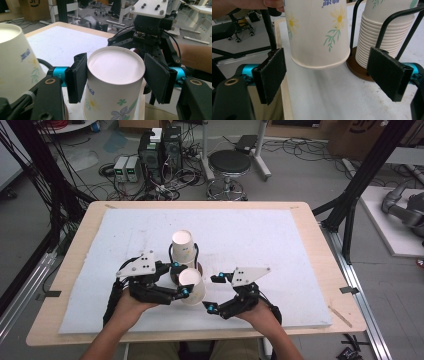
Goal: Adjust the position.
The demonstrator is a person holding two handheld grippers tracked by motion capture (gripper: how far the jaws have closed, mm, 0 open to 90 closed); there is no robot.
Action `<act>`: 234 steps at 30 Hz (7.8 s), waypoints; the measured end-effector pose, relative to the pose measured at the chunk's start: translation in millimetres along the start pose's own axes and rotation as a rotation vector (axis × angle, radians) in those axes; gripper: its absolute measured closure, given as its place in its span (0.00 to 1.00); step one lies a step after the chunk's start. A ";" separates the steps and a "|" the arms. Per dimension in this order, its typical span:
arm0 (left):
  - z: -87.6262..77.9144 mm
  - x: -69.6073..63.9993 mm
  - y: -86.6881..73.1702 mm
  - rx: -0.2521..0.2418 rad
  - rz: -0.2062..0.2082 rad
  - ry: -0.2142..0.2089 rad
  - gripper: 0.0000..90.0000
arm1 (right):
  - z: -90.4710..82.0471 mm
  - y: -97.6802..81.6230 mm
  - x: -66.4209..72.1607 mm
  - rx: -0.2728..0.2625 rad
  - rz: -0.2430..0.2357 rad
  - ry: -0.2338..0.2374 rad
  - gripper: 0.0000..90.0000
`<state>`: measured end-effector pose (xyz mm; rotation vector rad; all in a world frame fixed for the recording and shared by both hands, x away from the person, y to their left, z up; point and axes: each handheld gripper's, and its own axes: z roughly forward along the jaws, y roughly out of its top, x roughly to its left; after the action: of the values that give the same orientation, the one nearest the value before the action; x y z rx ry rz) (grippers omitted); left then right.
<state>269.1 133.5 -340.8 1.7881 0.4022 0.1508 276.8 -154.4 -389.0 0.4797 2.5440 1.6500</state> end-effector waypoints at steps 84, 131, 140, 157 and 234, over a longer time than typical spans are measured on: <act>13.7 10.3 -6.7 0.260 0.001 -0.109 0.23 | 40.2 49.9 -3.3 0.479 -0.315 0.129 0.36; 2.4 17.0 -19.3 0.085 0.023 -0.120 0.42 | -17.8 23.1 -25.3 0.106 -0.113 0.117 0.20; 3.4 14.2 -21.7 0.059 0.028 -0.121 0.42 | -16.9 -2.8 -30.1 0.010 -0.048 0.130 0.20; 3.9 8.6 -17.6 -0.010 0.050 -0.196 0.42 | -9.5 -1.0 -25.5 -0.019 -0.070 0.213 0.22; 18.1 4.4 -9.0 0.401 0.121 -0.066 0.18 | 17.3 96.5 -4.0 0.657 -0.373 0.112 0.39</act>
<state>277.2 120.4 -354.6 2.2077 0.2903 0.0999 305.7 -104.3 -309.9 -0.0727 2.9835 0.7217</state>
